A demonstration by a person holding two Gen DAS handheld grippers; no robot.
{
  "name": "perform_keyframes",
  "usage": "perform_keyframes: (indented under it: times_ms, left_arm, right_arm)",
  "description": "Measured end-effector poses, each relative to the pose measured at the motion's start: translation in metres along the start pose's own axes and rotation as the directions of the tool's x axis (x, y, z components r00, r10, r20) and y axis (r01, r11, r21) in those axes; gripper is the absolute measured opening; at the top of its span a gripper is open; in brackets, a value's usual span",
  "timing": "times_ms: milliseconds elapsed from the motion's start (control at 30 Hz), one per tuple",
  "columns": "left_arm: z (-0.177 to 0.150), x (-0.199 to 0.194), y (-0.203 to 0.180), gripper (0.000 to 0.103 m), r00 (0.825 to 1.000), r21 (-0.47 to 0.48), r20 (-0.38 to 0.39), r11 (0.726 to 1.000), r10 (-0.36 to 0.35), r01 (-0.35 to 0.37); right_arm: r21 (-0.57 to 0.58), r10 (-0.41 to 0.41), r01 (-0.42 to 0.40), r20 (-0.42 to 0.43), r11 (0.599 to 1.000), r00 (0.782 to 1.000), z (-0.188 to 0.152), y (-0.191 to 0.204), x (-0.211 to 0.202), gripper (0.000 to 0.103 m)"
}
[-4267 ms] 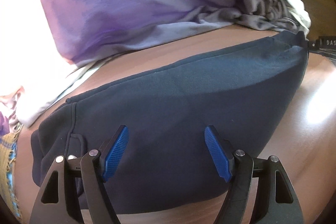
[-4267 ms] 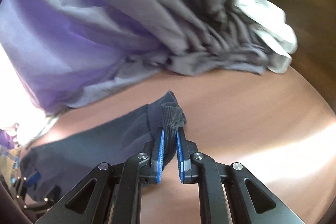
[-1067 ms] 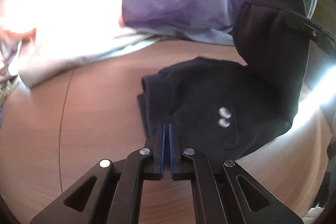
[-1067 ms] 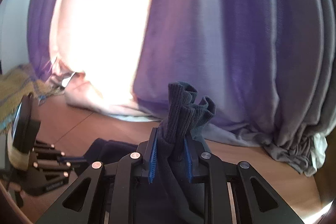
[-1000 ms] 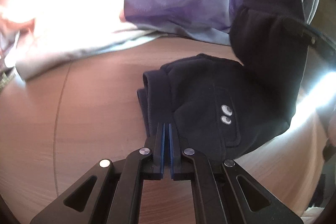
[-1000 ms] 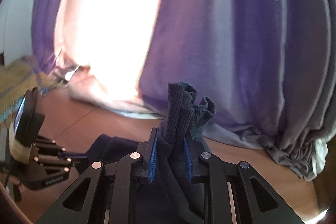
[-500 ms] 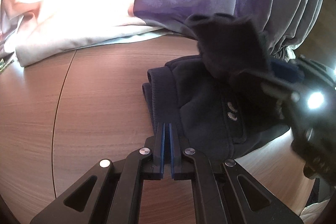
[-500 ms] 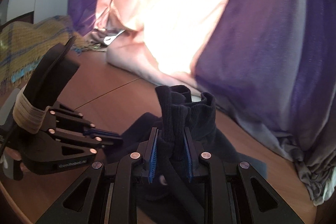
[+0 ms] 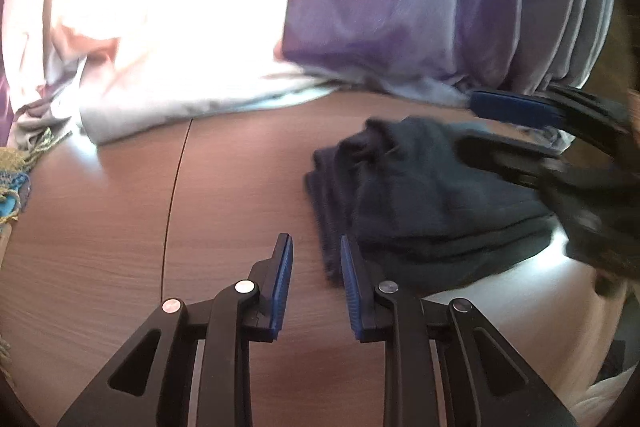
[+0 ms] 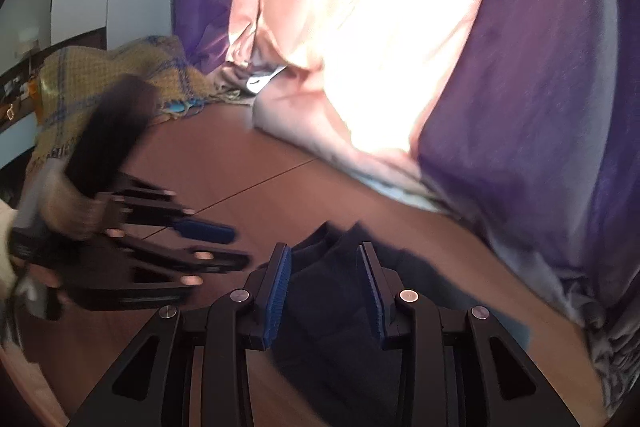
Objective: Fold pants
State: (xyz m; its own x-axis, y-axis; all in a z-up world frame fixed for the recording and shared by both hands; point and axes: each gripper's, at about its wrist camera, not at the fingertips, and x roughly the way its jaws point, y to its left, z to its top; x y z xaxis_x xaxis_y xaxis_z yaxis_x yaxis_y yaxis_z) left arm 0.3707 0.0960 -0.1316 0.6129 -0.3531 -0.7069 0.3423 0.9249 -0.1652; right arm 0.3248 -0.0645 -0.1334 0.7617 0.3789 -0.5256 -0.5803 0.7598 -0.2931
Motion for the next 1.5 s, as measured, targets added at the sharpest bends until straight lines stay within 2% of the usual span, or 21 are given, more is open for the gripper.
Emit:
perform_keyframes:
  times_ms: [33, 100, 233, 400, 533, 633, 767, 867, 900, 967, 1000, 1033, 1067, 1133, 1267, 1367, 1500]
  left_arm:
    - [0.001, -0.005, -0.004, 0.026, 1.0, -0.006, 0.013, 1.0, -0.021, 0.021]
    - [0.005, -0.008, -0.011, 0.026, 0.998, -0.01, 0.025, 0.999, -0.051, 0.051]
    - [0.007, 0.0, -0.025, 0.027, 0.996, -0.019, 0.022, 0.996, -0.083, 0.083]
    - [0.011, 0.014, -0.031, 0.027, 0.998, -0.034, 0.001, 0.997, -0.064, 0.064]
    - [0.012, 0.027, -0.031, 0.03, 0.999, -0.016, -0.016, 0.999, -0.049, 0.049]
    - [0.011, 0.036, -0.029, 0.035, 0.998, -0.031, -0.036, 0.998, -0.057, 0.056]
    - [0.008, 0.046, -0.024, 0.037, 0.996, -0.073, -0.052, 0.995, -0.073, 0.069]
    - [0.008, 0.05, -0.022, 0.036, 0.995, -0.1, -0.052, 0.992, -0.085, 0.079]
    - [0.008, 0.05, -0.022, 0.036, 0.995, -0.104, -0.05, 0.991, -0.088, 0.082]
    - [0.009, 0.049, -0.023, 0.025, 0.993, -0.107, -0.046, 0.989, -0.105, 0.1]
    - [0.009, 0.048, -0.024, 0.024, 0.993, -0.108, -0.042, 0.989, -0.11, 0.105]
    - [0.009, 0.047, -0.025, 0.017, 0.993, -0.104, -0.036, 0.989, -0.109, 0.105]
    - [0.01, 0.046, -0.026, 0.015, 0.993, -0.099, -0.033, 0.99, -0.109, 0.105]
    - [0.011, 0.041, -0.028, 0.013, 0.993, -0.102, -0.021, 0.988, -0.115, 0.113]
    - [0.02, 0.015, -0.034, 0.013, 0.992, -0.105, 0.046, 0.987, -0.117, 0.121]
    - [0.025, 0.001, -0.04, 0.013, 0.995, -0.075, 0.079, 0.995, -0.065, 0.071]
    - [0.023, 0.011, -0.03, 0.013, 0.999, -0.102, 0.035, 0.994, -0.028, 0.032]
  right_arm:
    - [-0.016, 0.002, -0.002, 0.001, 1.0, 1.0, 0.002, -0.008, 0.0, 0.041]
    - [-0.047, 0.018, -0.018, -0.004, 0.999, 1.0, 0.007, -0.02, 0.002, 0.041]
    - [-0.097, 0.11, -0.115, -0.057, 0.989, 0.992, 0.017, -0.045, 0.016, 0.042]
    - [-0.147, 0.197, -0.222, -0.165, 0.964, 0.966, 0.018, -0.064, 0.047, 0.042]
    - [-0.155, 0.284, -0.325, -0.238, 0.933, 0.929, 0.013, -0.07, 0.068, 0.042]
    - [-0.114, 0.324, -0.361, -0.252, 0.926, 0.912, 0.012, -0.079, 0.083, 0.042]
    - [0.013, 0.441, -0.458, -0.292, 0.889, 0.849, 0.008, -0.094, 0.11, 0.042]
    - [0.106, 0.498, -0.49, -0.296, 0.865, 0.815, 0.004, -0.101, 0.125, 0.042]
    - [0.115, 0.502, -0.491, -0.297, 0.863, 0.812, 0.003, -0.101, 0.126, 0.041]
    - [0.111, 0.502, -0.492, -0.293, 0.863, 0.814, 0.002, -0.098, 0.126, 0.037]
    - [0.105, 0.498, -0.49, -0.294, 0.865, 0.816, 0.002, -0.097, 0.125, 0.034]
    - [0.093, 0.486, -0.481, -0.291, 0.872, 0.824, 0.001, -0.094, 0.122, 0.031]
    - [0.085, 0.476, -0.473, -0.29, 0.877, 0.83, 0.002, -0.094, 0.12, 0.028]
    - [0.069, 0.459, -0.459, -0.284, 0.886, 0.842, 0.003, -0.092, 0.114, 0.022]
    - [0.07, 0.431, -0.426, -0.219, 0.902, 0.875, 0.008, -0.096, 0.087, 0.02]
    - [0.056, 0.412, -0.408, -0.154, 0.911, 0.898, 0.018, -0.098, 0.066, 0.02]
    - [0.019, 0.381, -0.382, -0.134, 0.924, 0.915, 0.031, -0.088, 0.07, 0.02]
